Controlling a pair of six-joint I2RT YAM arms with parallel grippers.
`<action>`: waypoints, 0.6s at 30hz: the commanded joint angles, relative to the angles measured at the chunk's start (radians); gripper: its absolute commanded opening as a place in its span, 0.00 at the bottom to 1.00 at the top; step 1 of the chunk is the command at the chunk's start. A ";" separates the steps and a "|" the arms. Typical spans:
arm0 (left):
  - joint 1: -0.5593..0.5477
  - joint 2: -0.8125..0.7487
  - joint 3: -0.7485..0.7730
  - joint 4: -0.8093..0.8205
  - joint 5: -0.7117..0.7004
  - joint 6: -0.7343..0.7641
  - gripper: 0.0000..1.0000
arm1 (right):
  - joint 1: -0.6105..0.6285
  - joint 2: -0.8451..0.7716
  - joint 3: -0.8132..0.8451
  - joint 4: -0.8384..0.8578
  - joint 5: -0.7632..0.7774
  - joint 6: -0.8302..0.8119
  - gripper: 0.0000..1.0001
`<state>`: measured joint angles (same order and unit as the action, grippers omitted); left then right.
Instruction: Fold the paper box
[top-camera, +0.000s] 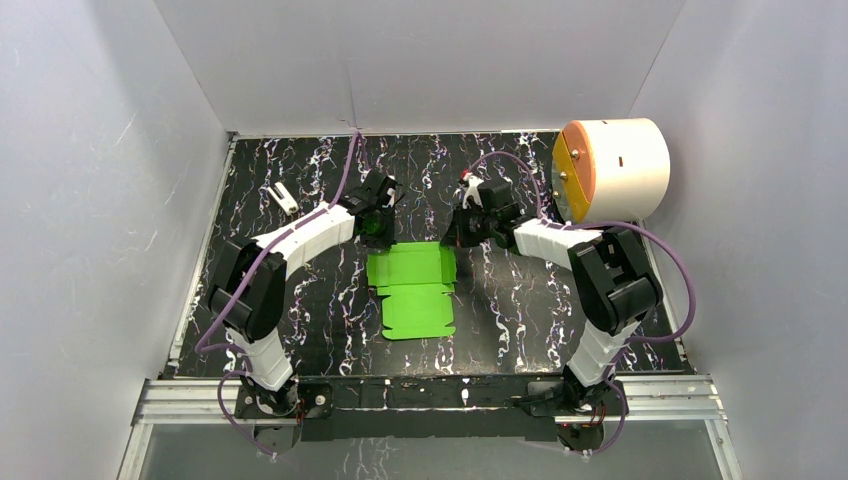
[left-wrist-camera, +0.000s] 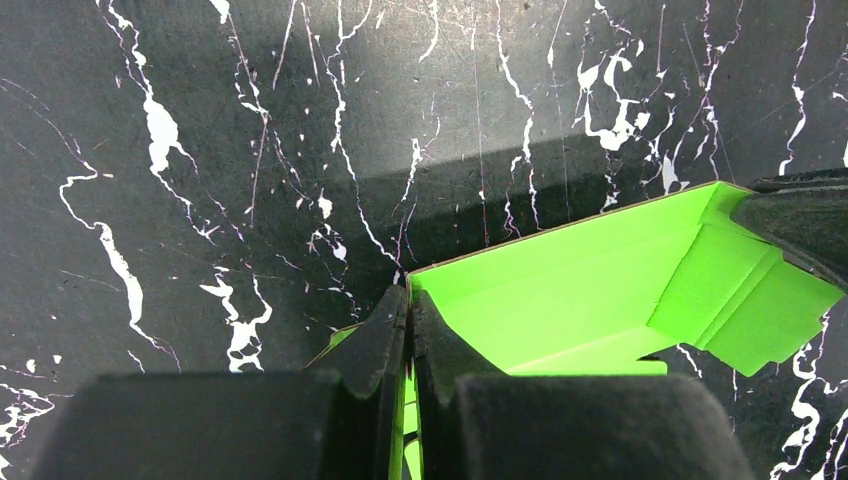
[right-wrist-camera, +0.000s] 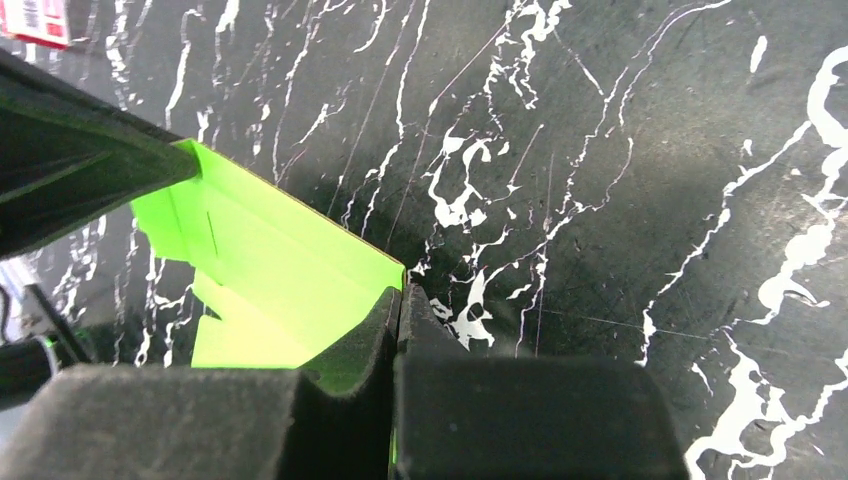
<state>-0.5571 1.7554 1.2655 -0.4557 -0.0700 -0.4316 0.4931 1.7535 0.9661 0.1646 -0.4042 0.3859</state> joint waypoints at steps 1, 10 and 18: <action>-0.004 -0.054 0.005 0.006 0.017 -0.020 0.00 | 0.063 -0.003 0.123 -0.161 0.216 -0.055 0.04; -0.004 -0.053 0.010 0.008 -0.018 -0.021 0.00 | 0.158 0.060 0.286 -0.365 0.440 -0.119 0.08; -0.004 -0.066 0.006 0.006 -0.061 -0.008 0.00 | 0.184 0.092 0.380 -0.449 0.481 -0.169 0.10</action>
<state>-0.5560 1.7554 1.2655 -0.4496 -0.1131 -0.4465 0.6628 1.8290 1.2617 -0.2386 0.0208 0.2626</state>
